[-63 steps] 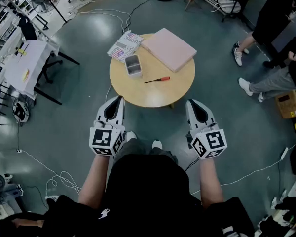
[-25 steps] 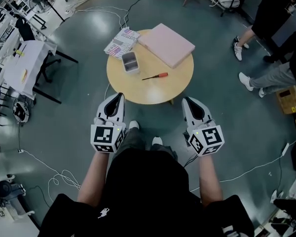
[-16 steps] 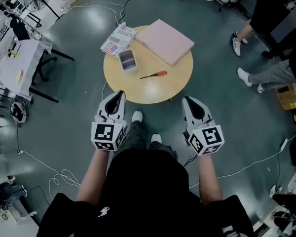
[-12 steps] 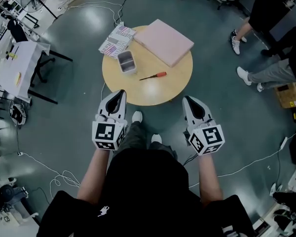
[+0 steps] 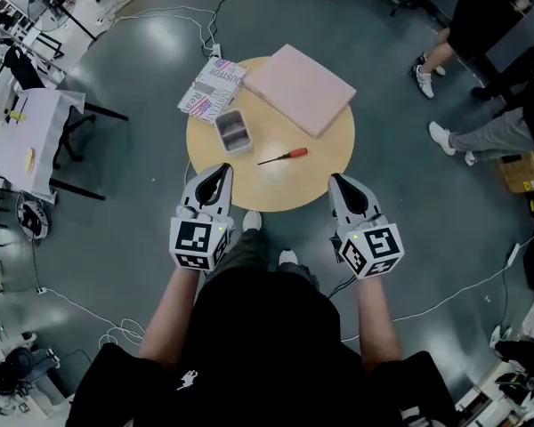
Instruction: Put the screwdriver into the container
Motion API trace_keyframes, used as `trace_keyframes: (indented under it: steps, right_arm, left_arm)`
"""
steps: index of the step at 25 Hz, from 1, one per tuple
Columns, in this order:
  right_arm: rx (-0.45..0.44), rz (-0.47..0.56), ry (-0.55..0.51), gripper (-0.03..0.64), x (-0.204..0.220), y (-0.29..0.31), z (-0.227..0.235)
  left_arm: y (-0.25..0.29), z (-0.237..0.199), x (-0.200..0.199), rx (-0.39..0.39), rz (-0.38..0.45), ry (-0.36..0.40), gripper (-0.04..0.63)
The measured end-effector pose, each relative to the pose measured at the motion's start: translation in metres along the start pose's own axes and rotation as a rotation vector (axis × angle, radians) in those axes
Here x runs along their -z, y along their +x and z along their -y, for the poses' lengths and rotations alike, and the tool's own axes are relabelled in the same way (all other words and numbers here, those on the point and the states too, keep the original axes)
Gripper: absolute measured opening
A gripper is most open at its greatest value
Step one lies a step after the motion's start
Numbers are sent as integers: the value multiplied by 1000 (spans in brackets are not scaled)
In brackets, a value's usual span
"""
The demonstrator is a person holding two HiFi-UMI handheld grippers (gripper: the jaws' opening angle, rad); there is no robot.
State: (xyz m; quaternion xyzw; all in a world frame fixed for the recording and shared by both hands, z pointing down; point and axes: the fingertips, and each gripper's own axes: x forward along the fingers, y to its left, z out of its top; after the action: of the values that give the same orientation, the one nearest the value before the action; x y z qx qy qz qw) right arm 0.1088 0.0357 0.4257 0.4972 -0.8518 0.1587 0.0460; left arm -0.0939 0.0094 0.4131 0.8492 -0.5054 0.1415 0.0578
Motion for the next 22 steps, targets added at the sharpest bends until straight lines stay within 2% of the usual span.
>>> trace_keyframes:
  steps: [8, 22]
  right_arm:
    - [40, 9, -18, 3, -21, 50, -1]
    - [150, -1, -50, 3, -48, 117, -9]
  left_arm:
    - [38, -32, -7, 153, -1, -71, 3]
    - [91, -95, -18, 267, 1, 0, 3]
